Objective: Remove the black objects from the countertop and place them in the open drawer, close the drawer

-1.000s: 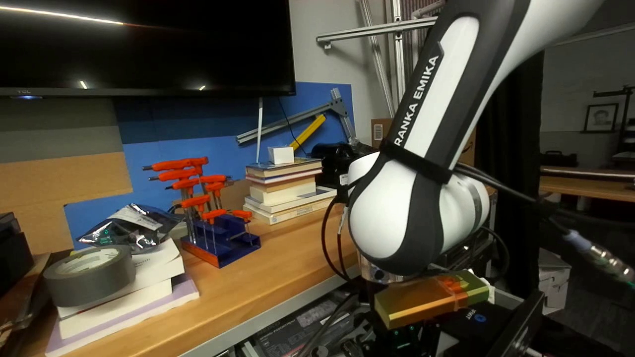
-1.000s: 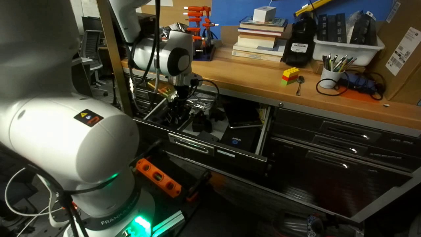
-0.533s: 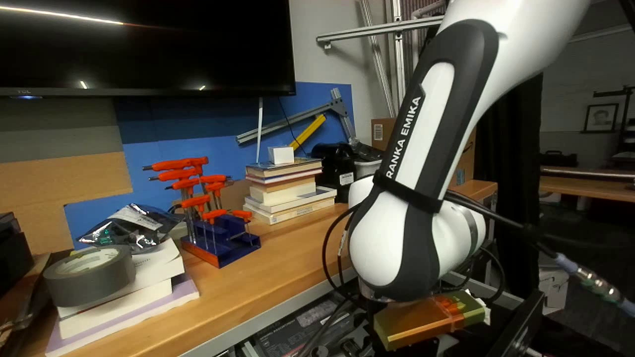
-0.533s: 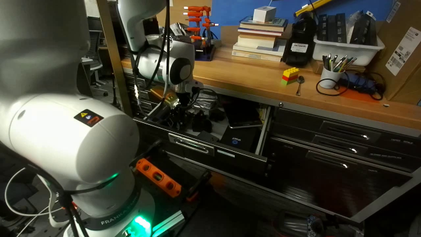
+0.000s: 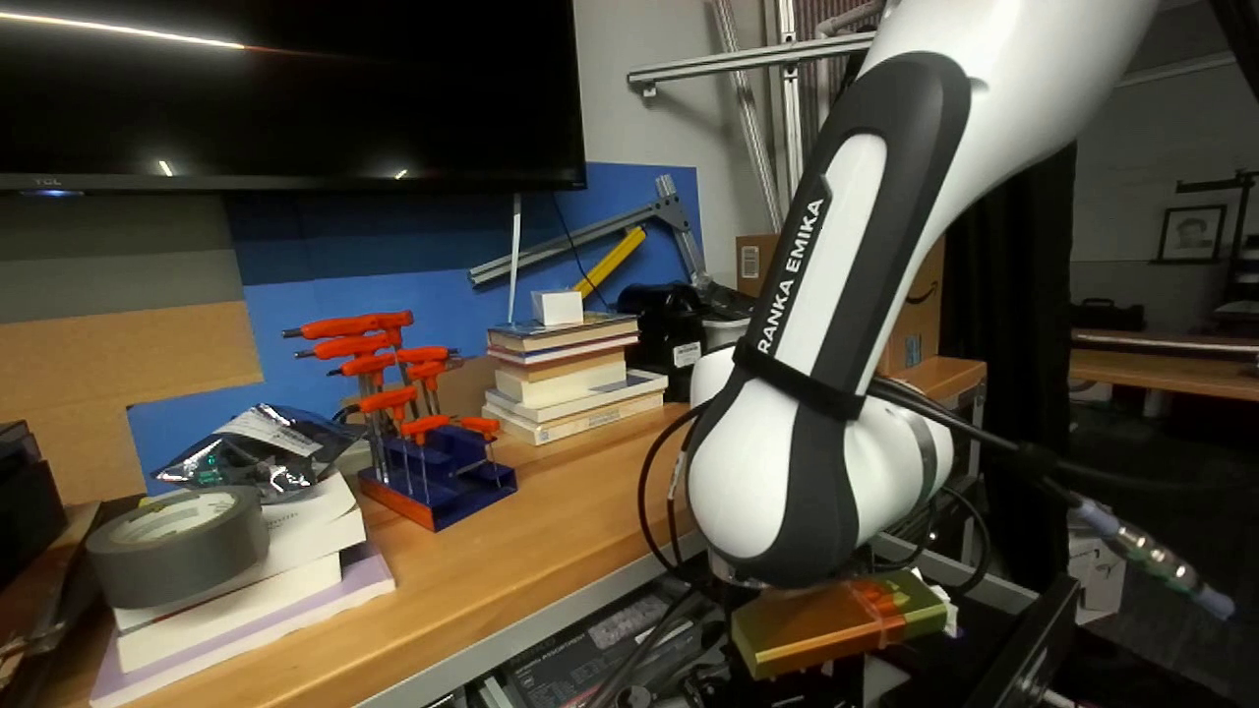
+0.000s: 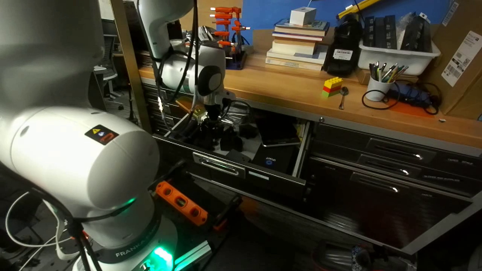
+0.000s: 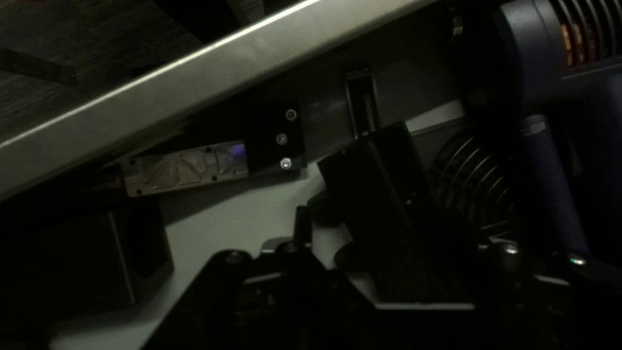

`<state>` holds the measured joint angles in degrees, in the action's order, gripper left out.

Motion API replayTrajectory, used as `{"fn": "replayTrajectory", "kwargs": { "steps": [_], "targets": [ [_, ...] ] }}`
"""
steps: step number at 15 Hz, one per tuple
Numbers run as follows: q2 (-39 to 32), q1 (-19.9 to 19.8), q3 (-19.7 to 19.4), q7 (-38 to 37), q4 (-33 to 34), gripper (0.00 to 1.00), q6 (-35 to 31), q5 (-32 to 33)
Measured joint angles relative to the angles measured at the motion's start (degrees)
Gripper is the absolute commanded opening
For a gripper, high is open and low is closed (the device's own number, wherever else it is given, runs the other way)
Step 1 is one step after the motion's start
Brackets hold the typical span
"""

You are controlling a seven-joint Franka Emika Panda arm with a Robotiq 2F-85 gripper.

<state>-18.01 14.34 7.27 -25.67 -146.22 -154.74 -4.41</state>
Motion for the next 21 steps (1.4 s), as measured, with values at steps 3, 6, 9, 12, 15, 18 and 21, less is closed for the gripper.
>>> {"fn": "replayTrajectory", "kwargs": {
  "steps": [3, 6, 9, 12, 15, 18, 21],
  "targets": [
    [2.36, -0.01, -0.17, -2.62, 0.00, 1.00, 0.40, -0.93],
    [6.65, 0.18, -0.76, -8.80, -0.21, 1.00, 2.65, -1.23],
    [11.33, 0.36, -2.45, -19.29, -1.39, 1.00, 5.67, 1.67],
    [15.15, -0.42, -3.59, -31.07, -3.33, 1.00, 8.39, 7.17],
    [17.41, -1.92, -3.56, -42.68, -5.33, 1.00, 11.34, 12.17],
    [18.07, -3.19, -3.20, -51.20, -7.49, 1.00, 13.56, 13.02],
    [18.01, -4.18, -3.09, -56.05, -9.70, 1.00, 14.31, 12.55]
  ]
}}
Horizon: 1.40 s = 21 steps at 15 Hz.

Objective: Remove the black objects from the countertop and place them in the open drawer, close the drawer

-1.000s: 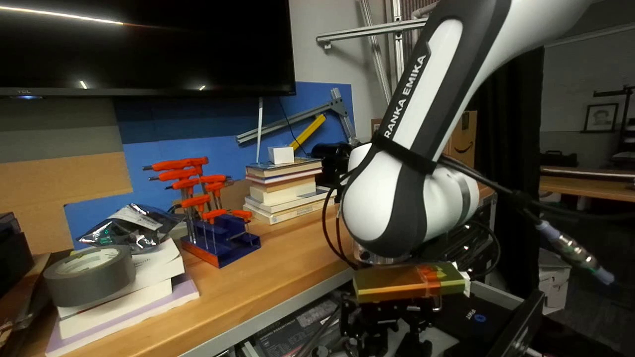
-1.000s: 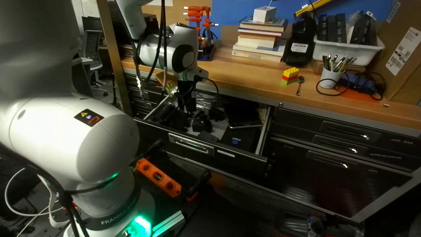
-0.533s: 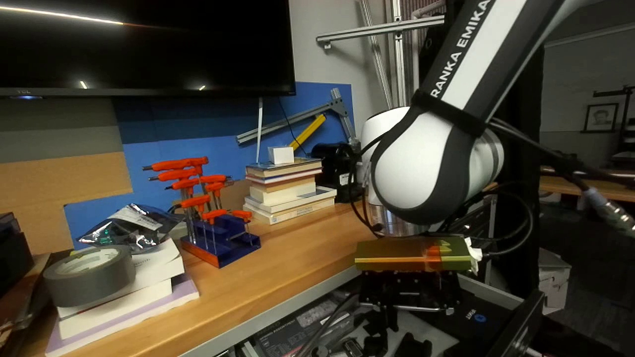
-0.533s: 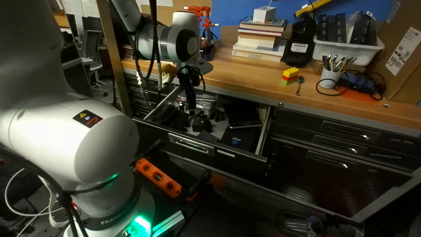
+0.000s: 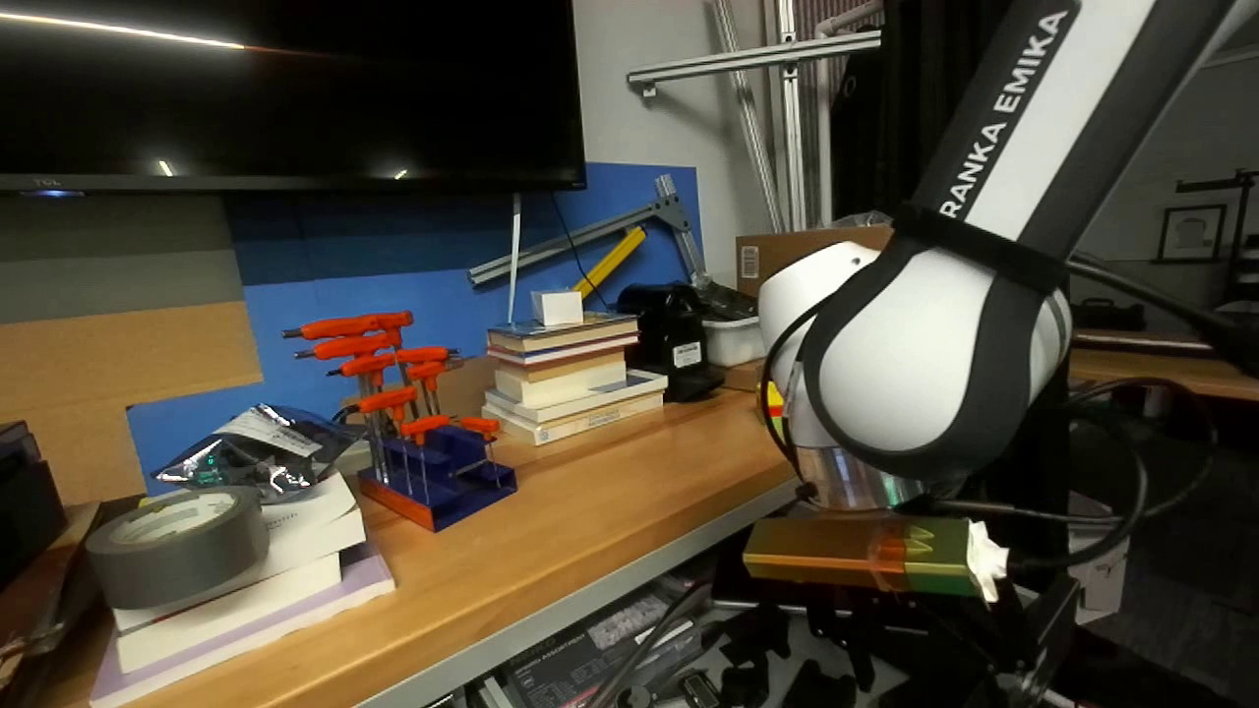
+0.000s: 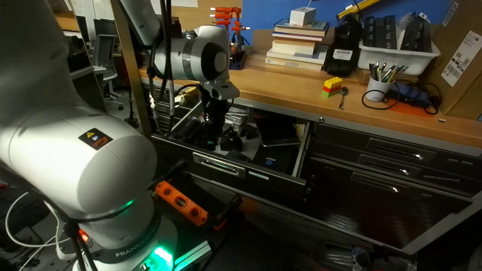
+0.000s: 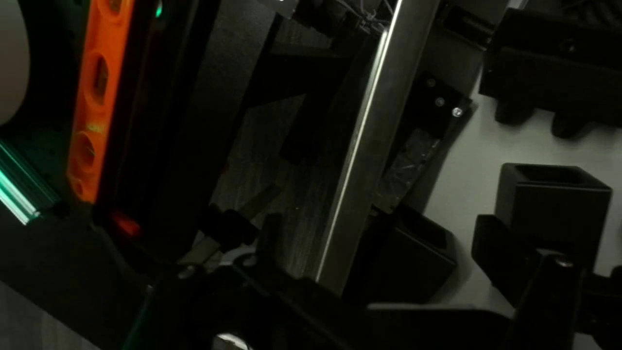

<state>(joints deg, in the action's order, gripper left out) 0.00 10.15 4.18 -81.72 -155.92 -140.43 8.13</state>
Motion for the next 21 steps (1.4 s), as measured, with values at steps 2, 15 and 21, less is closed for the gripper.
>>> {"fn": "replayTrajectory", "kwargs": {
  "steps": [2, 15, 21],
  "targets": [
    [-0.17, -0.65, 0.00, -1.69, -1.35, 1.00, 0.03, -0.98],
    [-11.57, -5.62, 3.72, 21.79, -1.70, 1.00, -16.41, -40.92],
    [-15.33, -9.57, 9.89, 42.46, 1.04, 1.00, -21.09, -61.44]
  ]
}}
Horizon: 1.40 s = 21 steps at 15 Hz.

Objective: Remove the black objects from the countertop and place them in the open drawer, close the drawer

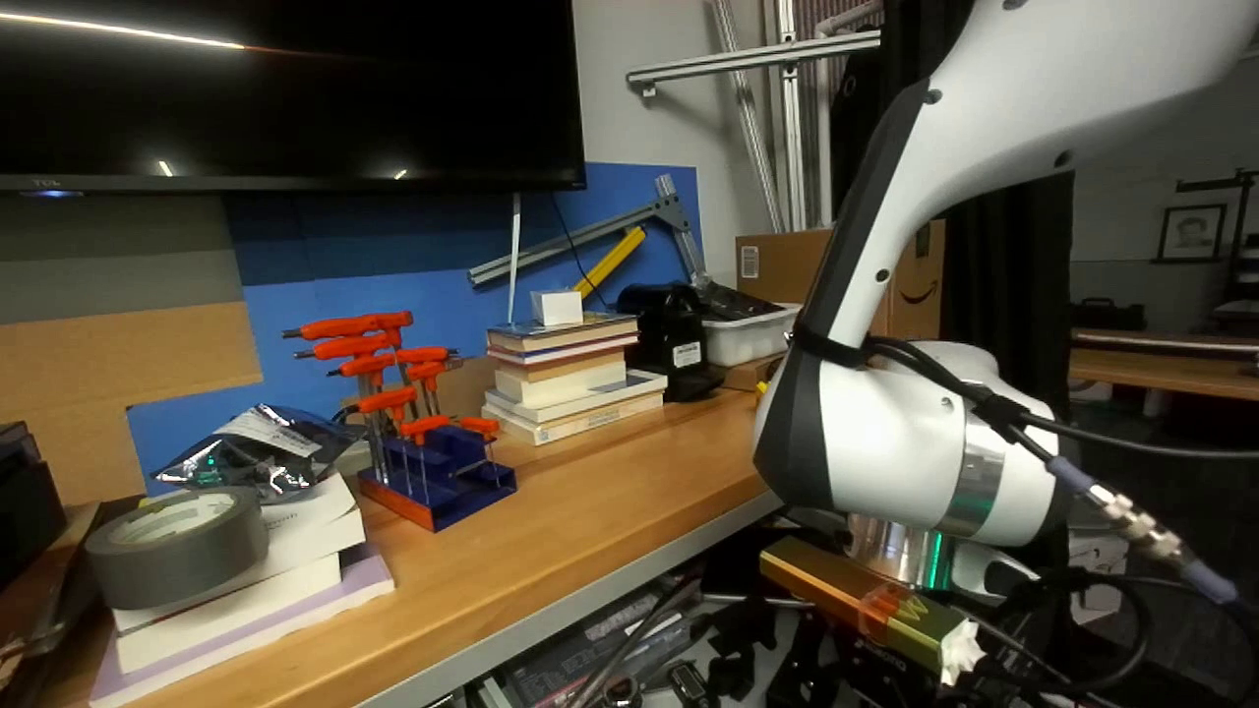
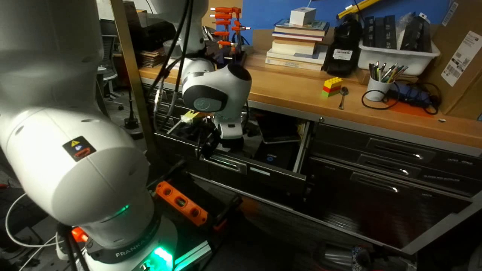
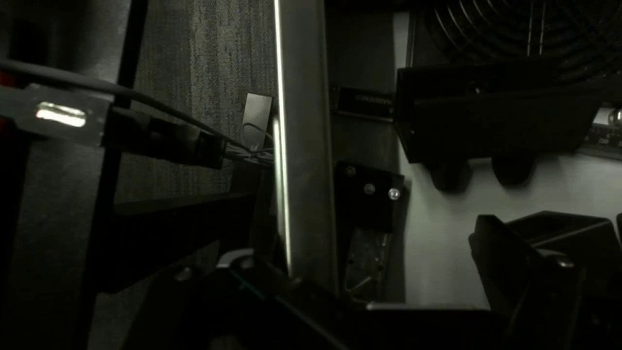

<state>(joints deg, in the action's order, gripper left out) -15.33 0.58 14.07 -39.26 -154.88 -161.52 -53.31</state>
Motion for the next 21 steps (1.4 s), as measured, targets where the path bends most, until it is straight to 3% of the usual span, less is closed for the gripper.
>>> {"fn": "replayTrajectory", "kwargs": {
  "steps": [5, 10, 14, 17, 21],
  "targets": [
    [-4.79, -0.39, 3.97, 9.17, 6.67, 1.00, -2.14, -7.60],
    [-9.86, 0.12, 6.81, 12.16, 14.42, 1.00, -3.65, -8.11],
    [-10.58, 1.86, 6.87, 12.97, 16.58, 1.00, -6.45, -7.16],
    [-9.63, 4.75, 5.43, 12.77, 16.21, 1.00, -9.37, -5.08],
    [-5.72, 12.54, -0.96, 11.61, 13.66, 1.00, -12.92, -1.74]
  ]
}}
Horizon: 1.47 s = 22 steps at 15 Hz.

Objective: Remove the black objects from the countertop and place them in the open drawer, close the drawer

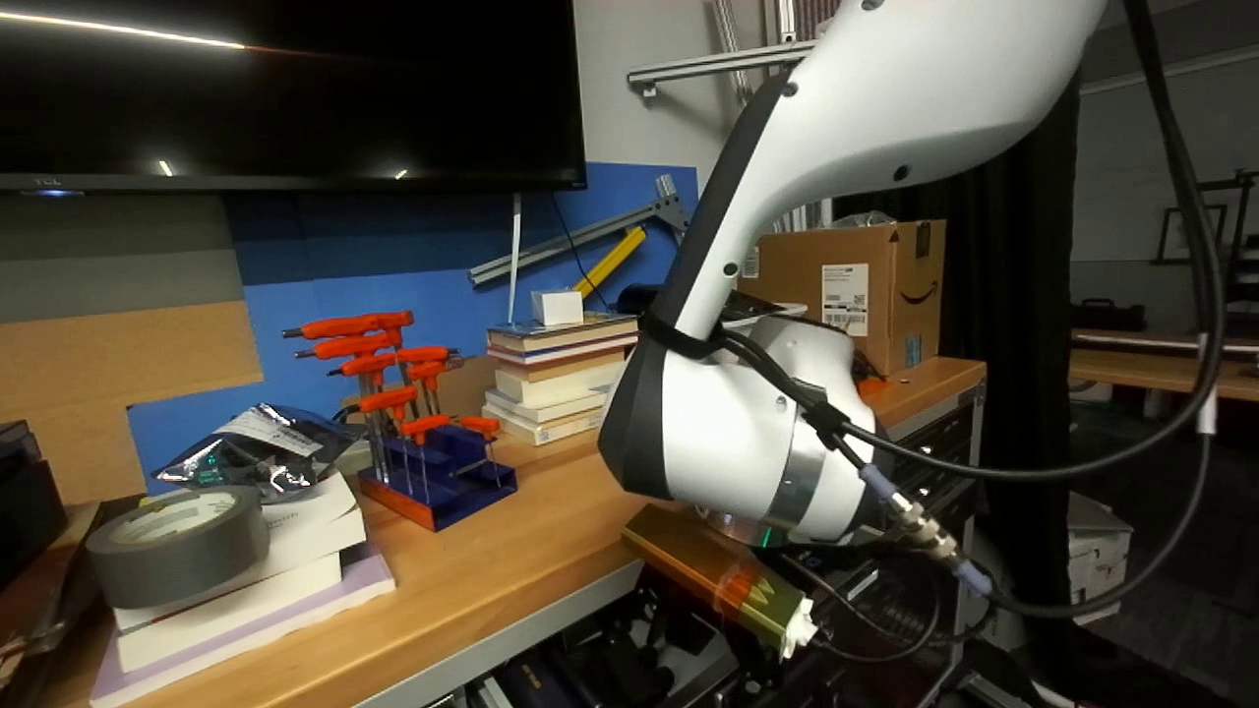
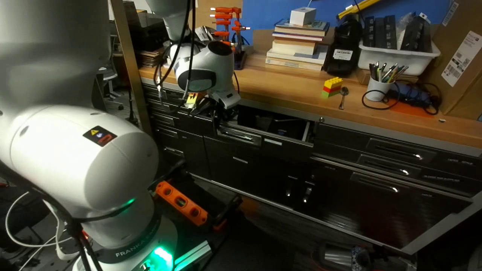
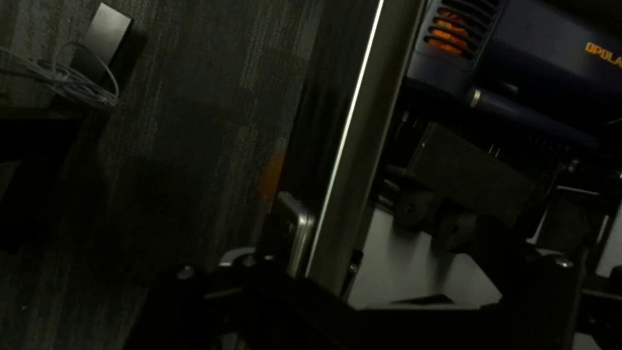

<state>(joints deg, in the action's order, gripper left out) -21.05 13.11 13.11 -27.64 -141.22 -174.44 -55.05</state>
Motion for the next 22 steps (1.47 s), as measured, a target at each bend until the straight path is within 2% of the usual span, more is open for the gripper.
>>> {"fn": "replayTrajectory", "kwargs": {
  "steps": [2, 3, 6, 8, 12, 17, 22],
  "targets": [
    [2.48, 3.65, -3.69, -3.51, -2.56, 1.00, -1.99, 4.49],
    [3.54, 6.35, -6.84, -6.40, -4.22, 1.00, -2.83, 7.75],
    [4.79, 17.24, -20.56, -18.08, -10.22, 1.00, -5.67, 20.06],
    [3.76, 24.50, -29.76, -23.94, -12.88, 1.00, -7.83, 25.77],
    [0.76, 41.06, -47.37, -26.74, -13.59, 1.00, -7.97, 26.72],
    [-2.19, 61.66, -65.72, -30.80, -13.56, 1.00, -6.91, 26.33],
    [-10.99, 81.01, -83.05, -40.77, -12.79, 1.00, 7.43, 25.86]
  ]
}}
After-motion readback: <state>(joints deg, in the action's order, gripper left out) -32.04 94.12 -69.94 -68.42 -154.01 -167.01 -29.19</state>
